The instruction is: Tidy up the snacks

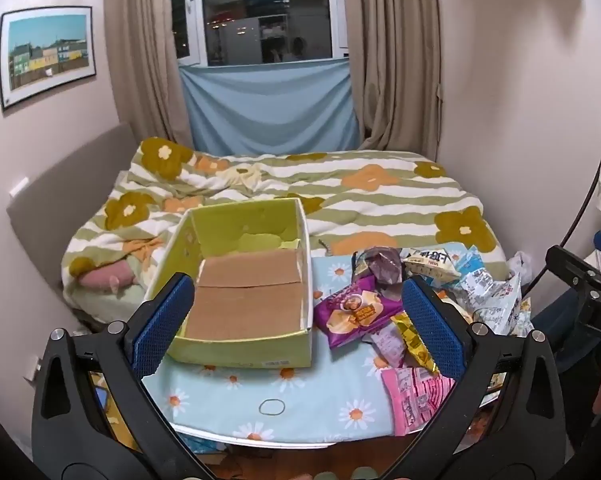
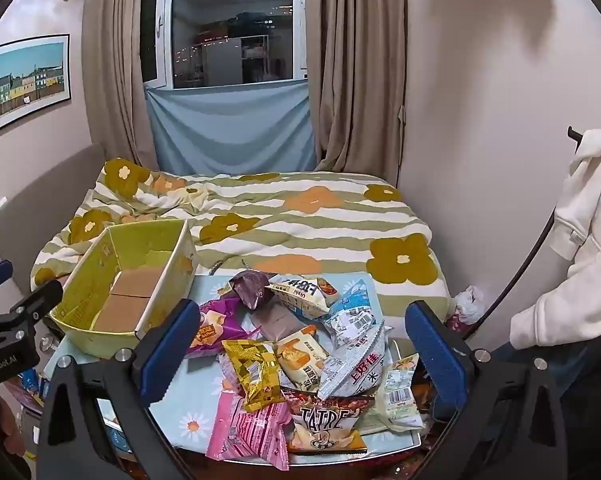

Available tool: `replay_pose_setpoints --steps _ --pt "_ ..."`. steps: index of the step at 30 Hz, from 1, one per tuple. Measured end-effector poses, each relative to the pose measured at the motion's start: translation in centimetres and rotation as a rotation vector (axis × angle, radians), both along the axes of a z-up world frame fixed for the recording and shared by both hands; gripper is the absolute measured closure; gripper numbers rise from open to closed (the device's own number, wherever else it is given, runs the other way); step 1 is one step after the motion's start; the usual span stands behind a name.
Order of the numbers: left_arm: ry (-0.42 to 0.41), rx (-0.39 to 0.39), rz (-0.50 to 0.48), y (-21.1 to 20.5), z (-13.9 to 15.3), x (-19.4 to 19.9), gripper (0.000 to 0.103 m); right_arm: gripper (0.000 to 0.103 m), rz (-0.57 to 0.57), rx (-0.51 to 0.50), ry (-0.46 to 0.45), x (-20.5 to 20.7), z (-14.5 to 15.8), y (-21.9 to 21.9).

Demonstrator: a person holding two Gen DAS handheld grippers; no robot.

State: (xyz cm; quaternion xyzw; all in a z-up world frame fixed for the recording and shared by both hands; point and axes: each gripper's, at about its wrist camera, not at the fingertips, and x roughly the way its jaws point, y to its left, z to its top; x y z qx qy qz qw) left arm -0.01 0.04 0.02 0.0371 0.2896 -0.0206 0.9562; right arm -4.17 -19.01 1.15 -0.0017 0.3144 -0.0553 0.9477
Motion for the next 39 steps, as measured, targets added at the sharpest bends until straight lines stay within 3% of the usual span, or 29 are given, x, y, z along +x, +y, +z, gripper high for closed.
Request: replay_pose_setpoints --steps 3,8,39 --pt "-0.006 -0.039 0.012 0.9 -0.1 0.1 0.000 0.001 -0.002 0.002 -0.002 -0.2 0.0 0.0" --pt "0.006 -0.002 0.025 0.8 0.4 0.2 0.000 0.001 -0.001 0.001 0.012 0.2 -0.1 0.8" --pt "0.020 -0.022 0.038 1.6 -1.2 0.1 0.000 0.001 0.005 0.016 0.033 -0.1 -1.2 1.7"
